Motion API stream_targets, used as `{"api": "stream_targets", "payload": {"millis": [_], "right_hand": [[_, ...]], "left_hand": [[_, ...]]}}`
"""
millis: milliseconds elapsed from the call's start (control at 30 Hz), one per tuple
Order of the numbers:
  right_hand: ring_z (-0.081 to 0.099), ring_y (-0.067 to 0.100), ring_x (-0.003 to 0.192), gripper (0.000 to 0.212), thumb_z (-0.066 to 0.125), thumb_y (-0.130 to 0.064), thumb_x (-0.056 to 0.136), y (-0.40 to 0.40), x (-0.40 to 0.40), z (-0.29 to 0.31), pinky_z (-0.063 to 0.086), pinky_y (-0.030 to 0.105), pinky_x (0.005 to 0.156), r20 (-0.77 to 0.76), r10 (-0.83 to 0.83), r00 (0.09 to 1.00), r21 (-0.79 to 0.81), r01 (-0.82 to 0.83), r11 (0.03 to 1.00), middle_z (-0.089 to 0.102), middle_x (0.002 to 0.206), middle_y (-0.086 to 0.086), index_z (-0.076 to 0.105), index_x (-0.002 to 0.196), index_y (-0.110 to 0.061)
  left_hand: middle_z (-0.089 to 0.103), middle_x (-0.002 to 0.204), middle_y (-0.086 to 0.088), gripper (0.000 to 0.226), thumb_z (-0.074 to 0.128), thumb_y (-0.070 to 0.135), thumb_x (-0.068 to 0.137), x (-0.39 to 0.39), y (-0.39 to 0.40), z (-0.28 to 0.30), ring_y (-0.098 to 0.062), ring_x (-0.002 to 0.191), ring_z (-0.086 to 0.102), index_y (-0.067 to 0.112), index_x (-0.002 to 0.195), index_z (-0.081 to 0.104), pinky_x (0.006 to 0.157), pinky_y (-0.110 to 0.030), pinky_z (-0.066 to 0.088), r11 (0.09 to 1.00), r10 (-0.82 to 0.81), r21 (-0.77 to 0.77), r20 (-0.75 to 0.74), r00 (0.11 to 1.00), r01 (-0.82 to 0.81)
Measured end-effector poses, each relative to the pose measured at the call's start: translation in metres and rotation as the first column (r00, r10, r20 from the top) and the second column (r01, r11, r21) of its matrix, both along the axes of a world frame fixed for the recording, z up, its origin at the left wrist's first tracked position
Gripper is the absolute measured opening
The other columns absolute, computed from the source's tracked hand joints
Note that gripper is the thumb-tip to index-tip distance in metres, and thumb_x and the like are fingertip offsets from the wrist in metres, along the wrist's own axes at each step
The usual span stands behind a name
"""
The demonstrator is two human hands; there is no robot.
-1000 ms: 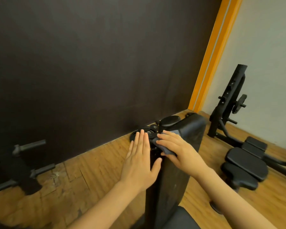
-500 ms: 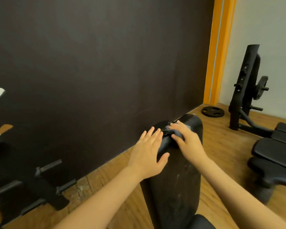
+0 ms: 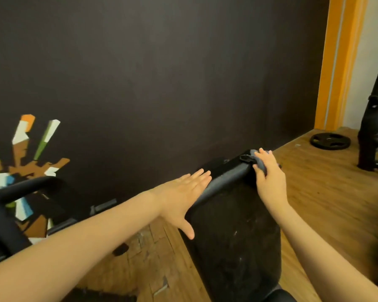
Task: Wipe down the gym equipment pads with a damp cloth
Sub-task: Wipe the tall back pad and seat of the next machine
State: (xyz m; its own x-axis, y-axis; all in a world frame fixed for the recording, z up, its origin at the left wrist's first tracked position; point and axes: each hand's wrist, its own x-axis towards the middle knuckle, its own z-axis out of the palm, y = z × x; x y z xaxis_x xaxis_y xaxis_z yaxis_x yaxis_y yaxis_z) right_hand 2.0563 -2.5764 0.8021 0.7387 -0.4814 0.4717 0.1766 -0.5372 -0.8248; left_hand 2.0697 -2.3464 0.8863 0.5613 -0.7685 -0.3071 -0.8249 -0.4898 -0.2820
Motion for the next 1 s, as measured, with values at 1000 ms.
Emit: {"api": "stream_targets", "payload": {"millis": [1000], "right_hand": [[0.035,0.032,0.124,0.055,0.040,-0.002,0.073,0.062,-0.023,-0.066,0.040,0.049,0.096,0.155,0.263,0.952,-0.702,-0.081,0.708,0.052,0.131,0.013,0.040,0.128,-0.009]], "left_hand": [[-0.032,0.146,0.005,0.135,0.081,0.050,0.066,0.004,0.003,-0.001,-0.008,0.139,-0.024,0.018,0.136,-0.030,0.113,-0.020,-0.010,0.999,-0.031,0.029,0.020,0.999,0.031]]}}
